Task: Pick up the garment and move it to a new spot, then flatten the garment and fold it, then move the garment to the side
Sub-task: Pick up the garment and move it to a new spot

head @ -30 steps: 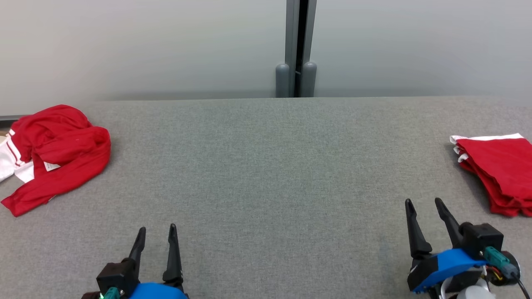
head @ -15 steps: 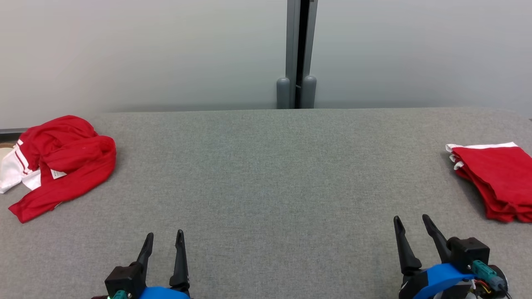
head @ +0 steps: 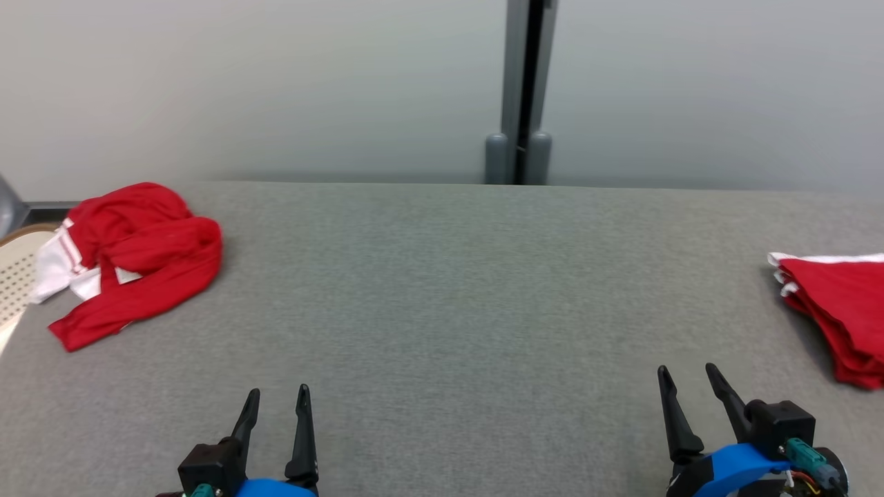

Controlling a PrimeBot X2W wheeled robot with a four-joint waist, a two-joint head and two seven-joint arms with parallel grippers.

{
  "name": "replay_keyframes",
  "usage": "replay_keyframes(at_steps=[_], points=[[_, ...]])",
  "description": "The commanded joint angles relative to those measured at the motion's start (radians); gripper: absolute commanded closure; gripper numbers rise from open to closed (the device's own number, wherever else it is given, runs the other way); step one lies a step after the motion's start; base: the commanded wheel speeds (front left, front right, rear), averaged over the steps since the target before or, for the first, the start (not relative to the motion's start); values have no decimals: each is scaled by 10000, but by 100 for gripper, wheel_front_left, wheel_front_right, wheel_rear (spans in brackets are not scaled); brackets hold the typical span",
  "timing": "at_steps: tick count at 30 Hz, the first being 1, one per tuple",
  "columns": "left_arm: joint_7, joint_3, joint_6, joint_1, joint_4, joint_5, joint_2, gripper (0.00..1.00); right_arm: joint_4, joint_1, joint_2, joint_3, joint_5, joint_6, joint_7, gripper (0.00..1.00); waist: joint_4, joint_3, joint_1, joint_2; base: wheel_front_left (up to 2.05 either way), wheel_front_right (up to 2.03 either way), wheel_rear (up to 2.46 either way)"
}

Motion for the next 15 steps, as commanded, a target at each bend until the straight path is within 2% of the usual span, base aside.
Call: replay_keyframes(at_steps=[1,2,5,15], points=[[-49,-51,10,-117,-20,71,39,0,-58,172,1,-71,-77,1,-62,0,347,59,0,0,0,0,0],[-49,-51,10,-117,-20,71,39,0,-58,172,1,-71,-77,1,-62,0,347,59,0,0,0,0,0],[-49,-68,38,-214,-76,135,48,0,-144,158,1,-75,-158,1,-77,0,977,80,0,0,0,0,0],[-44,16,163,-22,-182,211,174,0,-258,275,-3,-4,-100,1,-21,0,3601,106,0,0,0,0,0]])
